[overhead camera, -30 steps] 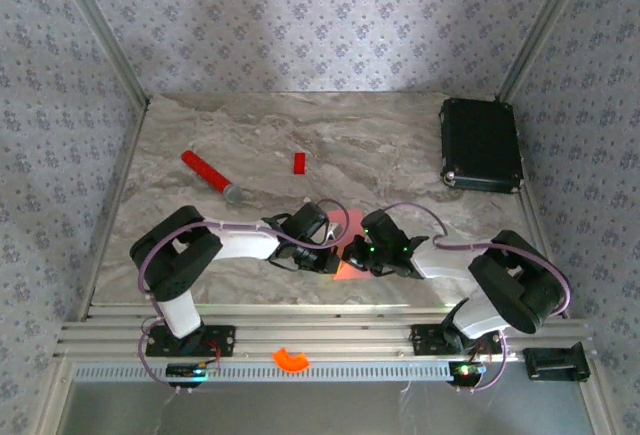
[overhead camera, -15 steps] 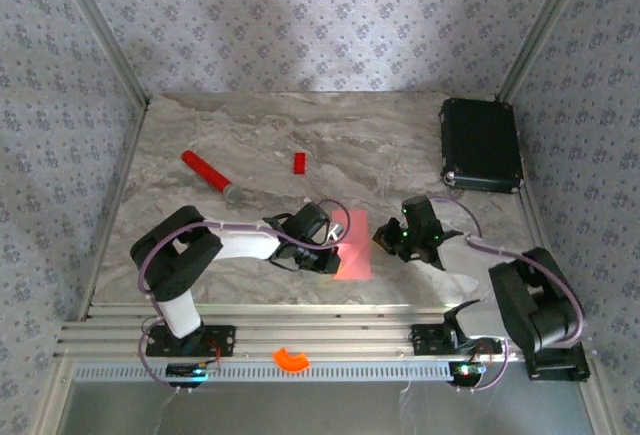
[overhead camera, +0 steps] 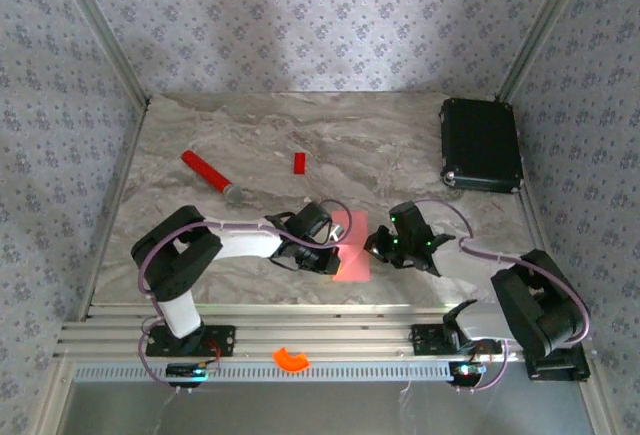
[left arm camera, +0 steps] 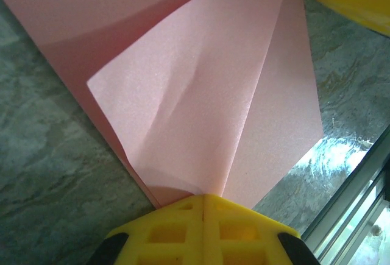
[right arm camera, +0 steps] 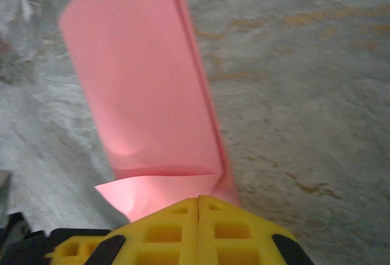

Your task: Fold a paper plane with a square sheet of paper (pick it up from the middle)

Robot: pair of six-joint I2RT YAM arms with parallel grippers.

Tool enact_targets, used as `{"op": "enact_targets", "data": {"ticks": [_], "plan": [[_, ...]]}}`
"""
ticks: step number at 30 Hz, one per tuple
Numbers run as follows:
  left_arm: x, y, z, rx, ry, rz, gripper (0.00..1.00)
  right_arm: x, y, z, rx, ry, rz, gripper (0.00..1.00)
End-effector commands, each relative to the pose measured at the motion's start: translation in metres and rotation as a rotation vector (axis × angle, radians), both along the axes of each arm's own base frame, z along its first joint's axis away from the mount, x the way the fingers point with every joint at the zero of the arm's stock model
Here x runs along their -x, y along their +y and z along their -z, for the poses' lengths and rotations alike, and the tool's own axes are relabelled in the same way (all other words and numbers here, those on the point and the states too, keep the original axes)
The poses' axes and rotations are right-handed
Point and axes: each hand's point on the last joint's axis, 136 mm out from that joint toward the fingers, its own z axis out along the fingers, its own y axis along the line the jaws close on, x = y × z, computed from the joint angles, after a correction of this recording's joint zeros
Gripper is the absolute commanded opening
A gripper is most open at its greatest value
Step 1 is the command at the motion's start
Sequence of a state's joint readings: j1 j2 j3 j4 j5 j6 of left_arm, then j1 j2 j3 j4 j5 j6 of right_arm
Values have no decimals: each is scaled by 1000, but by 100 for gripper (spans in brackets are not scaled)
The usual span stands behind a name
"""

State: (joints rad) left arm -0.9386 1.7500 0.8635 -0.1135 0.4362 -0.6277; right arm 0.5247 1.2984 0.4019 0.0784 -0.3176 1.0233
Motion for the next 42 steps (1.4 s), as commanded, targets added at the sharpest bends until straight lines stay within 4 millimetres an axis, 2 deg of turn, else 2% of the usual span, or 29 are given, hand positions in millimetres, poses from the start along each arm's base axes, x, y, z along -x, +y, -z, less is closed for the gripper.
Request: {"op": "enact_targets", "data": {"ticks": [1, 3, 5, 10, 13, 21, 30, 33, 35, 38, 42], "plan": [[19, 37, 32, -189, 61, 4, 0, 14, -23, 22, 93, 73, 23, 5], [19, 36, 31, -185, 60, 0, 0, 19, -29, 25, 71, 87, 43, 4], [18, 37, 31, -184, 58, -6, 0, 16, -29, 17, 32, 62, 54, 5], [17, 36, 30, -185, 56, -4, 0, -4, -24, -25, -11, -60, 63, 5], [17, 36, 29, -182, 54, -5, 0, -12, -11, -42, -63, -98, 38, 5], [15, 33, 28, -177, 51, -7, 0, -15, 10, -41, -70, -76, -20, 4], [16, 34, 28, -179, 50, -6, 0, -12, 30, -32, -86, -51, -76, 3], [15, 34, 28, -177, 51, -6, 0, -11, 37, -22, -69, -25, -100, 2], [15, 32, 27, -173, 48, -6, 0, -9, 34, -8, -34, -1, -96, 2], [14, 30, 23, -161, 45, -6, 0, 0, 18, 20, 59, 77, -76, 0], [9, 23, 3, -120, 24, -19, 0, 18, 6, 46, 78, 136, -48, 0]]}}
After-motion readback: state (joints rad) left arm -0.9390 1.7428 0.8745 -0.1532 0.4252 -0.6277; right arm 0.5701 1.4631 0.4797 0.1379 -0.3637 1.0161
